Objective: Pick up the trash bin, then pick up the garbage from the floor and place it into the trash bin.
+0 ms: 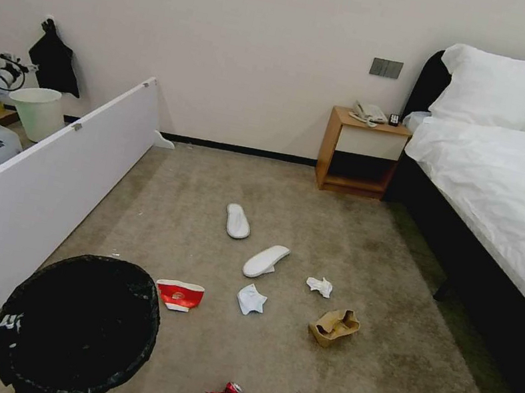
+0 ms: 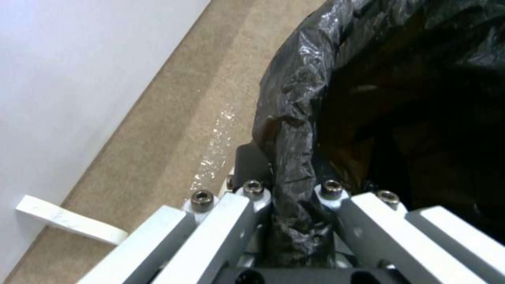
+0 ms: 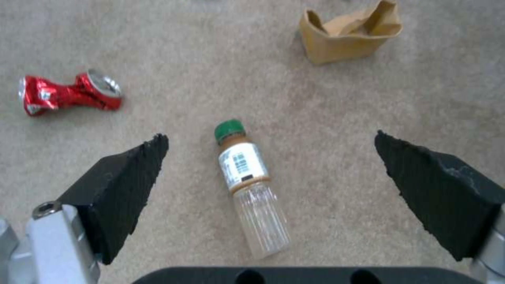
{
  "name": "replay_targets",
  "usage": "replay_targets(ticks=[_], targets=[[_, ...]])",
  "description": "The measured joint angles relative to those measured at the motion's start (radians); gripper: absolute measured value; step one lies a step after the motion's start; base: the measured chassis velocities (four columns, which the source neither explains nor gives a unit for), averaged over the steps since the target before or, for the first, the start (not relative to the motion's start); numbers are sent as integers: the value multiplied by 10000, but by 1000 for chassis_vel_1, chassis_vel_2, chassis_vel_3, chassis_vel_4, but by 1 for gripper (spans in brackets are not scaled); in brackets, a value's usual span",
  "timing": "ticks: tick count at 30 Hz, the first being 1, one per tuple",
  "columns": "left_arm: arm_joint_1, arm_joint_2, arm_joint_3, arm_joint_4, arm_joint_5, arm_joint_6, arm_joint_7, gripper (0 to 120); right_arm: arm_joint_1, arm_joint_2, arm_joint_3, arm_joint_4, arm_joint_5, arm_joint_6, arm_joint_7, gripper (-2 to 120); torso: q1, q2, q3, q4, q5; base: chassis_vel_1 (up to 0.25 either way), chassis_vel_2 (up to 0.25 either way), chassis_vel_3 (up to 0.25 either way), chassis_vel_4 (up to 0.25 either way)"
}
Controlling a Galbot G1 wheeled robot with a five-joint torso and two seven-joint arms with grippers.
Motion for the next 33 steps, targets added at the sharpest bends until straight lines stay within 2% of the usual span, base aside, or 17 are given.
replay_targets(ticks=[10,33], targets=[[507,-263,-222,-374,148,0,6,3,1105,-710,-837,-1033,529,-384,224,100,0,0,0,0,0,0,0,0,0],[758,-454,-525,-528,166,0,17,3,3516,-582,-2853,-2965,1313,-961,459,100,0,0,0,1,-1,0,0,0,0]])
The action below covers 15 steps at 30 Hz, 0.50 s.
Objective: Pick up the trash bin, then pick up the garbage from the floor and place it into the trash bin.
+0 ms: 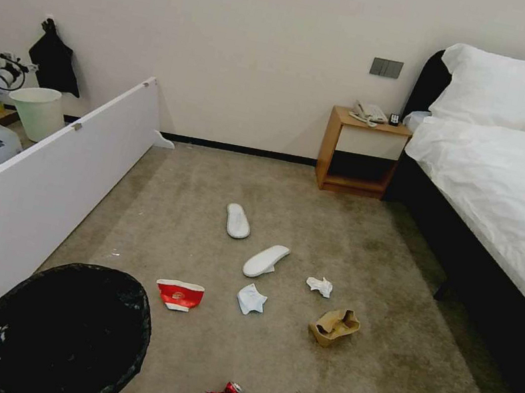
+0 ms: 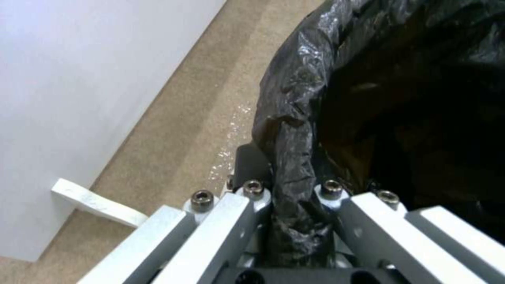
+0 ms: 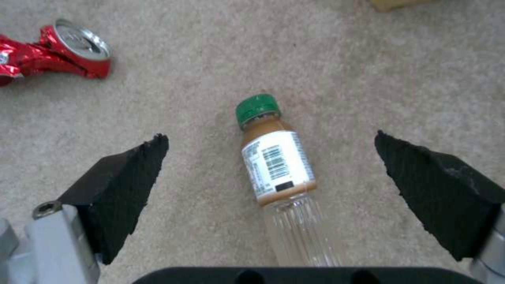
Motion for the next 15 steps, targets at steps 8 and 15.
replay_targets(ticks=[8,15], targets=[[56,-108,1,-86,53,0,0,3,382,-29,-481,-463,38,-131,64,100,0,0,0,-1,1,0,0,0,0],[121,-133,-58,-140,57,1,-1,3,532,20,-551,-853,-53,-255,91,100,0,0,0,-1,0,0,0,0,0]])
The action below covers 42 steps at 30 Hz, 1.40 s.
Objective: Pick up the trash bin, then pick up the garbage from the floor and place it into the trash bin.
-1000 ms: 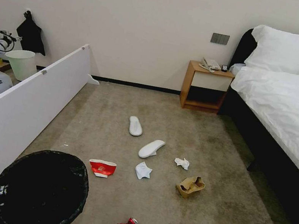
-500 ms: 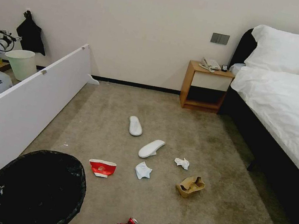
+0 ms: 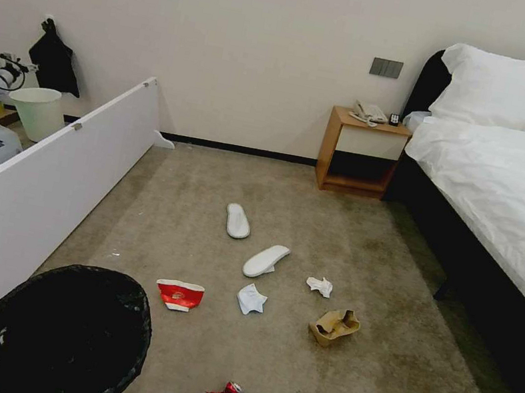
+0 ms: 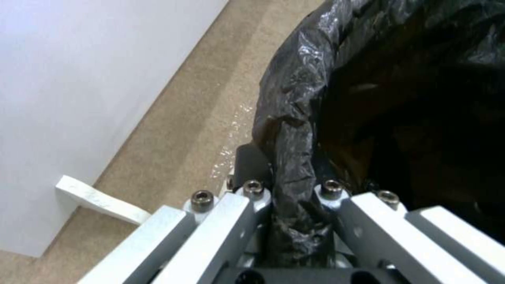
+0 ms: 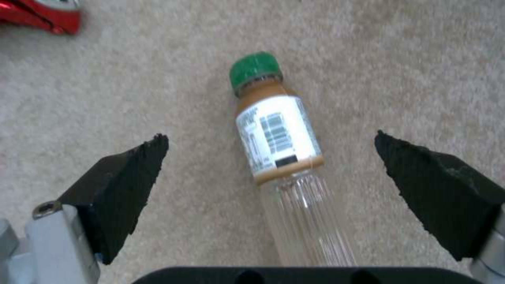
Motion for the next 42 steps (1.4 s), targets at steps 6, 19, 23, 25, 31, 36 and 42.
replay_targets(ticks=[6,19,23,25,31,36,42], targets=[[-22,22,34,-40,4,0,-7,3,75,94,-15,-194,5,-55,0,100,0,0,0,0,0,0,0,0,0],[-27,61,-4,-51,-41,0,-19,3,381,212,-225,-607,93,-141,14,100,0,0,0,-1,0,0,0,0,0],[-6,62,3,-54,-52,0,-17,3,546,288,-281,-848,81,-141,11,100,0,0,0,0,0,0,0,0,0],[-5,64,0,-54,-52,0,-17,3,591,303,-305,-921,74,-141,8,100,-1,0,0,2,0,0,0,0,0],[-52,94,47,-42,-58,0,-14,3,716,359,-399,-1193,51,-143,-28,100,-1,0,0,0,0,0,0,0,0],[-88,110,85,-9,-61,0,-16,3,831,402,-410,-1349,56,-161,-40,100,0,0,-1,0,0,0,0,0,0],[-63,124,28,-9,-86,0,-14,3,959,509,-486,-1491,81,-294,-40,100,-1,0,0,0,0,0,0,0,0]])
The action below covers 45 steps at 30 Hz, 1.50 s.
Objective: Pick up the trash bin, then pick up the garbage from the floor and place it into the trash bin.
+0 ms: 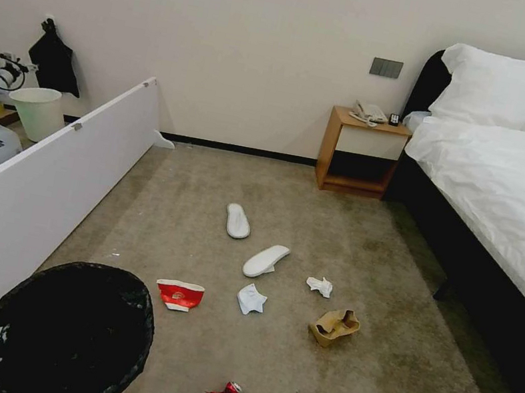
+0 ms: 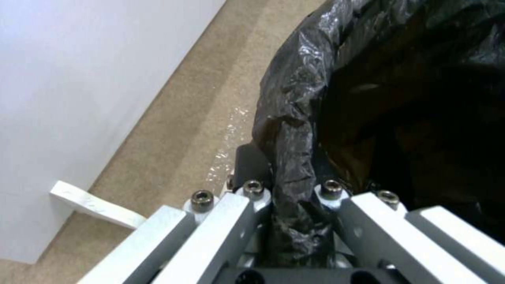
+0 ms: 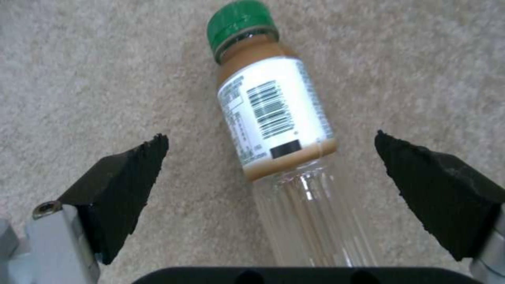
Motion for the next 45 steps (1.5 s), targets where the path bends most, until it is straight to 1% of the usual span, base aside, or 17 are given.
replay_targets(ticks=[6,7,8,9,11,12,15,17,18,20,21,22,25,27,30,33,45], targets=[[48,9,-80,-8,-58,0,12,3,153,122,-58,-167,71,-123,24,99,0,0,0,0,0,0,0,0,0],[51,3,-79,-9,-59,0,14,3,181,134,-58,-186,90,-164,28,96,0,-1,0,0,1,0,0,0,0],[51,-2,-73,-9,-59,0,14,3,214,140,-58,-211,122,-214,29,90,0,0,0,0,0,0,0,0,0],[51,-2,-73,-9,-59,0,14,3,214,140,-58,-211,122,-214,29,90,0,0,0,0,0,0,0,0,0],[45,-3,-64,-11,-63,0,17,3,232,140,-49,-248,156,-275,30,79,0,0,0,0,0,0,0,0,0],[45,-3,-64,-11,-63,0,17,3,232,140,-49,-248,156,-275,30,79,0,0,0,0,0,0,0,0,0],[41,4,-94,-17,-83,0,20,3,219,132,-20,-283,186,-296,32,71,0,0,0,0,0,0,0,0,0],[60,9,-125,-26,-110,1,27,3,172,102,12,-285,275,-330,34,57,0,0,0,0,0,0,0,0,0],[60,9,-125,-26,-110,1,27,3,172,102,12,-285,275,-330,34,57,0,0,0,0,0,0,0,0,0],[65,9,-129,-42,-119,1,29,3,162,76,23,-284,293,-345,34,48,0,0,0,0,-1,0,0,0,0],[65,9,-129,-42,-119,1,29,3,162,76,23,-284,293,-345,34,48,0,0,0,0,-1,0,0,0,0],[71,6,-133,-52,-135,0,31,3,158,66,35,-282,305,-358,34,40,0,0,-1,0,-1,0,0,0,0],[83,3,-139,-56,-148,0,33,3,145,53,46,-279,318,-368,34,36,0,0,-1,0,-1,0,0,0,0],[115,-3,-170,-58,-166,0,38,3,117,36,54,-274,324,-384,36,28,0,0,-1,1,-2,0,0,0,0],[142,-6,-202,-63,-200,0,45,3,87,27,55,-271,323,-390,35,22,0,1,-1,1,-1,0,0,0,0],[164,-6,-240,-64,-226,0,49,3,68,23,56,-269,319,-406,38,18,0,3,-2,0,-2,0,0,0,0],[211,10,-306,-78,-299,0,68,3,-44,28,205,-269,319,-435,20,18,0,3,-1,3,3,0,0,0,0]])
